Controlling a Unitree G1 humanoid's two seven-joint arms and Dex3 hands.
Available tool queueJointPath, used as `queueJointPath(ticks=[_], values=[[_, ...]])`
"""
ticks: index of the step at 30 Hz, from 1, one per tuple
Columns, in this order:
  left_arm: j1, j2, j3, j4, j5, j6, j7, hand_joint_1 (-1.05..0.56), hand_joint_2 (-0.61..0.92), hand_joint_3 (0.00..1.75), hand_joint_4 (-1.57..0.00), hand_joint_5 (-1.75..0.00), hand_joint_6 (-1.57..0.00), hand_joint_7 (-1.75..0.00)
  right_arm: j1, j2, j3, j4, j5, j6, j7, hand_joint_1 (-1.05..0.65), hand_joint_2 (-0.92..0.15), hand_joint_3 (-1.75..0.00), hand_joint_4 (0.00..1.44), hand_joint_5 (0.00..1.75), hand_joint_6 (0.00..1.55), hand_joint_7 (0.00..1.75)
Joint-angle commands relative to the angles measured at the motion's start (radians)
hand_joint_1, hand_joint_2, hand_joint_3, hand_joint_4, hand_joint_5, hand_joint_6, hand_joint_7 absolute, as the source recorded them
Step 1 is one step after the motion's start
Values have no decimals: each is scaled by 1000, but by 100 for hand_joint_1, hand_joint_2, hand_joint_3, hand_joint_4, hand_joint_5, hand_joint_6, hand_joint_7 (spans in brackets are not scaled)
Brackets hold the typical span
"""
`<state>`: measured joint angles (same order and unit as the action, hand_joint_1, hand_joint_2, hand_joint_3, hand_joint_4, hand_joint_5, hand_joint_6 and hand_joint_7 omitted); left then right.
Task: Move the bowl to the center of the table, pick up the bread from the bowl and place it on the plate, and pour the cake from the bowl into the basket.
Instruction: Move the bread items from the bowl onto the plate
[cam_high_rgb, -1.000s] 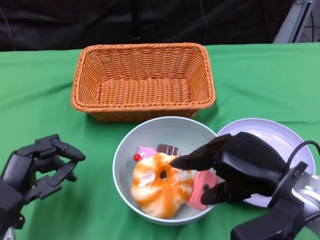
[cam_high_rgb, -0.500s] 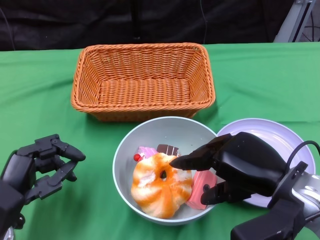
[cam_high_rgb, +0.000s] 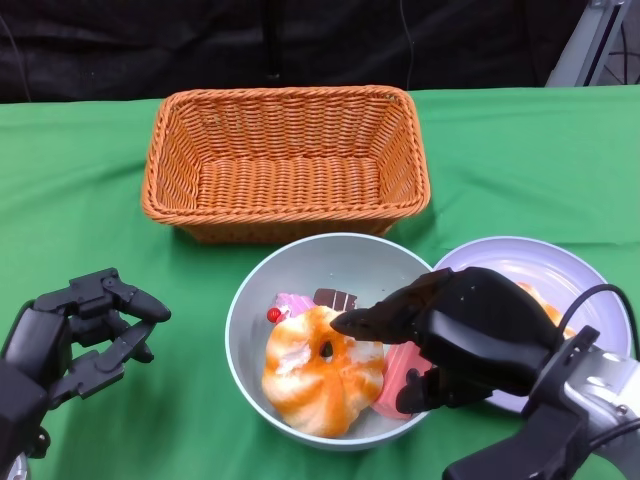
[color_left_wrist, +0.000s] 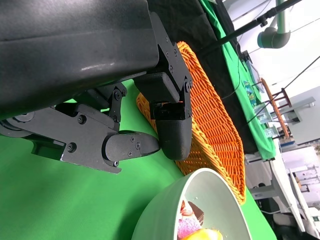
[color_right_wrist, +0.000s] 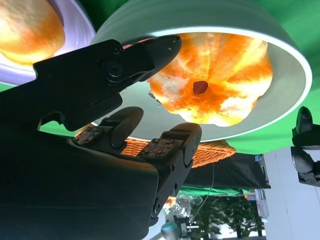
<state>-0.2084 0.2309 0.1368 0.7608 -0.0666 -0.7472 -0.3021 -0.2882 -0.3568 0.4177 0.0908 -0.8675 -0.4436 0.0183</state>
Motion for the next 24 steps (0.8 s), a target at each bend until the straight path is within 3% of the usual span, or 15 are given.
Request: queueJointPath(ticks=[1, 4, 8, 24], values=[[0, 16, 5, 1, -2, -11, 4, -15, 91, 42, -78, -141, -81, -108, -20, -5, 5, 13, -7, 6, -27, -73, -82, -1, 67, 0, 53, 0], [0, 16, 5, 1, -2, -11, 4, -15, 91, 42, -78, -141, -81, -108, -22, -7, 8, 15, -7, 7, -32, -73, -82, 0, 67, 0, 53, 0], [-2, 10, 2, 0, -2, -10, 5, -14, 92, 44, -78, -141, -81, -107, -58, 84, 101, 132, -128, 147, -55, -73, -83, -1, 71, 2, 60, 3], [-7, 12, 3, 14, 3, -21, 13, -14, 90, 46, -79, -142, -82, -107, -69, 81, 152, 127, -122, 214, -71, -74, -84, 0, 71, 1, 61, 0]])
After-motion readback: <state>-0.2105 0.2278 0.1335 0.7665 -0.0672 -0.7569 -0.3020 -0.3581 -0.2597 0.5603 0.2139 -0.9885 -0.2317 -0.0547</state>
